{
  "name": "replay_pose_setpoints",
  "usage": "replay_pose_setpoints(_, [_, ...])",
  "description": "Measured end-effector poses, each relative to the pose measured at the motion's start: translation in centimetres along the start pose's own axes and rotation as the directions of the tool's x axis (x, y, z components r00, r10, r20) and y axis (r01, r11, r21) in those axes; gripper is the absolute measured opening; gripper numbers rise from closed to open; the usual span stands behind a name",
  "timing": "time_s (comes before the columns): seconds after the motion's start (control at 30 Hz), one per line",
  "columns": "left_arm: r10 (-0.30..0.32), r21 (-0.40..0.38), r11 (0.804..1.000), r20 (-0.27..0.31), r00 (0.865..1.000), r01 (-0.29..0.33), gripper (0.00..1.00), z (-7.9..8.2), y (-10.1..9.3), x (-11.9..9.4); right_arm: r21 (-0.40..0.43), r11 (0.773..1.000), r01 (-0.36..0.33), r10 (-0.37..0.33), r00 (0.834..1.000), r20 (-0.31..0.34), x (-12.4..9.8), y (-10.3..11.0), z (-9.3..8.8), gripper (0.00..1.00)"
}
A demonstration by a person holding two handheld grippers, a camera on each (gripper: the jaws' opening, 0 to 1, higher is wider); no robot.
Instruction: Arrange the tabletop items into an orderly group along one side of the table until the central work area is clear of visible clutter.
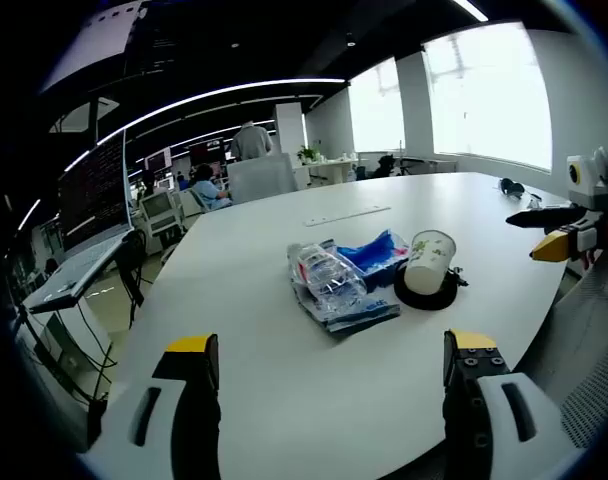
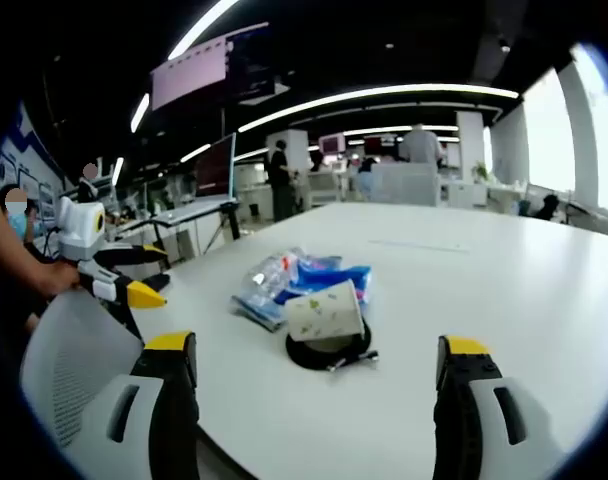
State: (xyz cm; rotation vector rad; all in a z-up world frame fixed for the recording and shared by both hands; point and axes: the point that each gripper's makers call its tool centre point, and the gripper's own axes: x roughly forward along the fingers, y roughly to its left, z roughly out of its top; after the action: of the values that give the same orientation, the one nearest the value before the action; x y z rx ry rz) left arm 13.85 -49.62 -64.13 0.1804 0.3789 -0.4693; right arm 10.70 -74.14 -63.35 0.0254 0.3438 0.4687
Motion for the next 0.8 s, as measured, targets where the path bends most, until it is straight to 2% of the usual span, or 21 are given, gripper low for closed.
replay_pose_setpoints(0.43, [-0.004,0.000,1.000,-0.001,1.000,0.004,0.91,0.04,-0.04,0.02,0.025,1.000,-0.006,0.006,1.000,-0.013,0.03,0.03,-0.34,0.97])
replay_pose_setpoints(0.8, [-0.005,-0.003,1.000,0.004,1.000,0.005,0.91,0.16,-0.11,0.01,-0.004,1.000,0.006,-0.006,1.000,-0.017,0.09,-0.21,-0.41,0.97])
